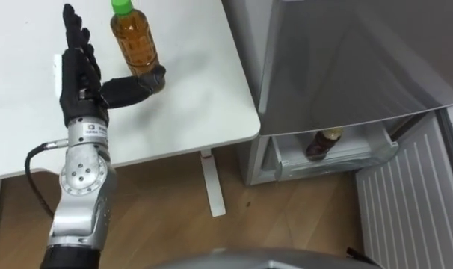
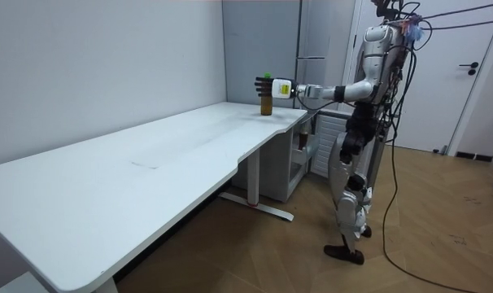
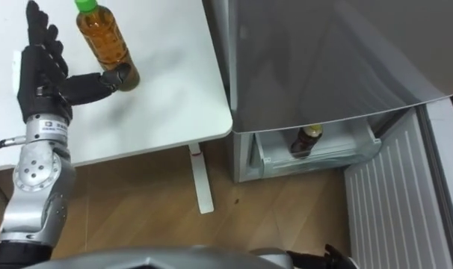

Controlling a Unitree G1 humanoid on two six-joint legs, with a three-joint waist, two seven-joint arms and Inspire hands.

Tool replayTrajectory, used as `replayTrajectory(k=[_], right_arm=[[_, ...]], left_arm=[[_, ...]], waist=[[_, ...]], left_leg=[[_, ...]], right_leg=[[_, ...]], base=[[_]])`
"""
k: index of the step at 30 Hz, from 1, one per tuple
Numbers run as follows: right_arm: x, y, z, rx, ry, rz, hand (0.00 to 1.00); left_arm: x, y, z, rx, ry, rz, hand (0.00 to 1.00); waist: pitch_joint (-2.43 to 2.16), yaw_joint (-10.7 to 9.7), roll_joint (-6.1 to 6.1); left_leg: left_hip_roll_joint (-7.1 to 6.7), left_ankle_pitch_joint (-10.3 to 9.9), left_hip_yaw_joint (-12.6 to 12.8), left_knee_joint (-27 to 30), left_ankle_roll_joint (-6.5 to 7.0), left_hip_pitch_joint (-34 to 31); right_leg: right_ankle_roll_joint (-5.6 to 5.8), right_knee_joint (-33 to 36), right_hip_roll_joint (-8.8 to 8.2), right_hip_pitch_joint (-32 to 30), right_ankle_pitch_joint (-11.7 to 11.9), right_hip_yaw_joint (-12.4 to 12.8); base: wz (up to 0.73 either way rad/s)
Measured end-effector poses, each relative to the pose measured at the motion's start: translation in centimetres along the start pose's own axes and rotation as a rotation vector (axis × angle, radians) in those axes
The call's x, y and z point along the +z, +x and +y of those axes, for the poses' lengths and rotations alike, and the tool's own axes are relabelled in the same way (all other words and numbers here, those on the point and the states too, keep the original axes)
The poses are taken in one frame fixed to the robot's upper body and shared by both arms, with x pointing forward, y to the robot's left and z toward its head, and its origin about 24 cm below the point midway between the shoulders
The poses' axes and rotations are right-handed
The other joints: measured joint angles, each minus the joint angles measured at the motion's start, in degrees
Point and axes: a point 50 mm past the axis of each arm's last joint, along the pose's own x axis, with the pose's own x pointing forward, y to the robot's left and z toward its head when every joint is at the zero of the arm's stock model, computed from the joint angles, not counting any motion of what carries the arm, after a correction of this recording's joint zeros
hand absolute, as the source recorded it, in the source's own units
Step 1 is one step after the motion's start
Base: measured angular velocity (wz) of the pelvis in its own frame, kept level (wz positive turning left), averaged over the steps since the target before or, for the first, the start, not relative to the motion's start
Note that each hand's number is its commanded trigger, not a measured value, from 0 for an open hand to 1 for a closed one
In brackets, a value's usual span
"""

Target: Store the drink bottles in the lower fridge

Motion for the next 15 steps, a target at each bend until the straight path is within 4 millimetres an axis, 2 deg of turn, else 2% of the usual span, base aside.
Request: replayTrajectory(k=[4,9,15], right_arm=[[-0.2,0.0,0.0,0.001,-0.006,0.012,0.00],[-0.2,0.0,0.1,-0.005,-0.024,0.028,0.00],[-0.2,0.1,0.2,-0.009,-0.036,0.040,0.00]], left_arm=[[-0.8,0.1,0.1,-0.008,-0.039,0.053,0.00],[-3.1,1.4,0.0,-0.009,-0.088,0.176,0.00],[-3.1,1.5,-0.1,-0.009,-0.109,0.189,0.00]], waist=[[0.03,0.17,-0.04],[-0.03,-0.02,0.30],[-0.05,-1.35,0.59]], left_leg=[[0.06,0.01,0.27,0.11,0.02,0.34],[0.32,0.01,0.20,0.40,0.04,0.32],[0.67,0.00,0.34,0.26,-0.01,0.36]], right_leg=[[-0.02,0.16,0.02,0.13,0.13,0.29],[-0.15,0.20,0.33,0.05,0.50,0.87],[-0.39,0.10,0.87,-0.10,0.70,1.62]], base=[[-0.04],[-0.04],[-0.05]])
